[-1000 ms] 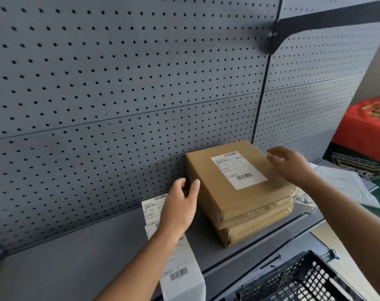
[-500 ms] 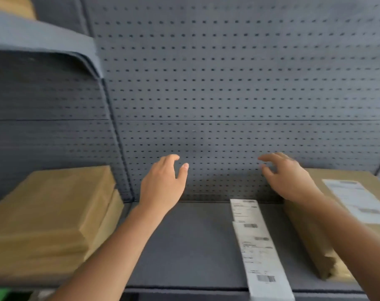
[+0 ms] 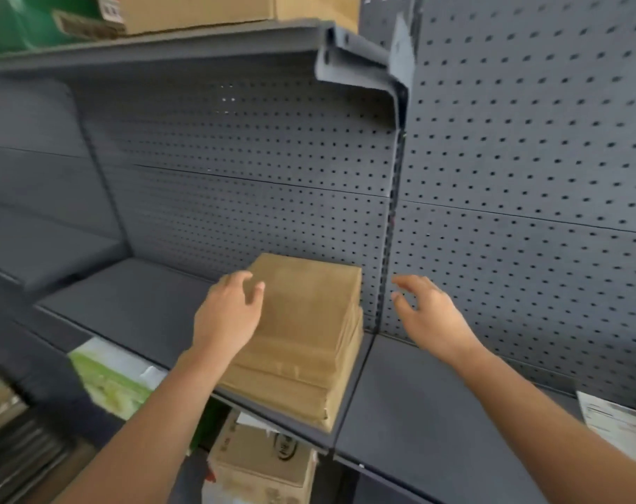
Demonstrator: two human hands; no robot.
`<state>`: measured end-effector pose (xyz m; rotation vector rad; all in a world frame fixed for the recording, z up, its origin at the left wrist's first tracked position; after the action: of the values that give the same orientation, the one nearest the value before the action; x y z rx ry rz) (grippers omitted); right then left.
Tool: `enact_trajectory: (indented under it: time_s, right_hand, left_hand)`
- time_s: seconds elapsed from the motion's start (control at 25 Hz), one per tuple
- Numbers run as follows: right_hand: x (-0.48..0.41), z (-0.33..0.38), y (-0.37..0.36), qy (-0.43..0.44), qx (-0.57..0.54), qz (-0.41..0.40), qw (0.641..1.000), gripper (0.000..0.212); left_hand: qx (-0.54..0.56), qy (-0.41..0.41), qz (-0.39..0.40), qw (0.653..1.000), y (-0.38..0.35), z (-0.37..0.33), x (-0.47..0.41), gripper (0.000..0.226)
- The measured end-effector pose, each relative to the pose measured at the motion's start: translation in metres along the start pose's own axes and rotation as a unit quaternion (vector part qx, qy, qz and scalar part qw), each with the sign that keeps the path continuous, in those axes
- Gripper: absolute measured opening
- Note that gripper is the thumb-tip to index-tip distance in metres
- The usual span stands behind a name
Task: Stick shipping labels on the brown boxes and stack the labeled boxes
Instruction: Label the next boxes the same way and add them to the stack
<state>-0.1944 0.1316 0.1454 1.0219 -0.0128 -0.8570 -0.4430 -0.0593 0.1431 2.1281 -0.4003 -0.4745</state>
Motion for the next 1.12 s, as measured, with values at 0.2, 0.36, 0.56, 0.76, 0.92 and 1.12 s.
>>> enact_trajectory:
  time_s: [0.2, 0.36, 0.56, 0.76, 0.92, 1.12]
  right_hand:
    - [-0.011, 0.017, -0.081, -0.118, -0.235, 0.02, 0.965, 0.061]
    - [0.0, 0.015, -0.12, -0.245, -0.355, 0.018, 0.902, 0.074]
    - [0.005, 0.015, -0.136, -0.276, -0.397, 0.012, 0.875, 0.058]
    - [0.02, 0.006, -0.109, -0.284, -0.409, 0.002, 0.867, 0.036]
    - [0.051, -0.028, -0.059, -0.301, -0.369, -0.037, 0.879, 0.037]
    - [0.107, -0.079, 0.016, -0.323, -0.343, -0.099, 0.876, 0.03]
  left_hand:
    - [0.091, 0.113, 0.07, 0.987, -0.014, 0.084, -0.034, 0.057]
    - [0.306, 0.235, 0.2, 0.901, -0.041, 0.104, -0.035, 0.046]
    - [0.357, 0.248, 0.241, 0.868, -0.062, 0.112, -0.037, 0.091]
    - [0.349, 0.212, 0.256, 0.876, -0.055, 0.084, -0.018, 0.062]
    - [0.36, 0.169, 0.299, 0.867, -0.066, 0.037, 0.017, 0.047]
    - [0.357, 0.133, 0.361, 0.851, -0.105, -0.034, 0.074, 0.045]
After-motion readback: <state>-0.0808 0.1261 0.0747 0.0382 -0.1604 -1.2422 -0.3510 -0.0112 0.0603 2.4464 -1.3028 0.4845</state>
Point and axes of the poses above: each hand's wrist, its own x-axis away from the middle knuckle, its own y-axis out of the back of the hand, z = x × y, the point moved 7 cm from there along -x, towards the middle knuckle, and after that the axes turned 12 degrees about y, right-handed, at the moved point
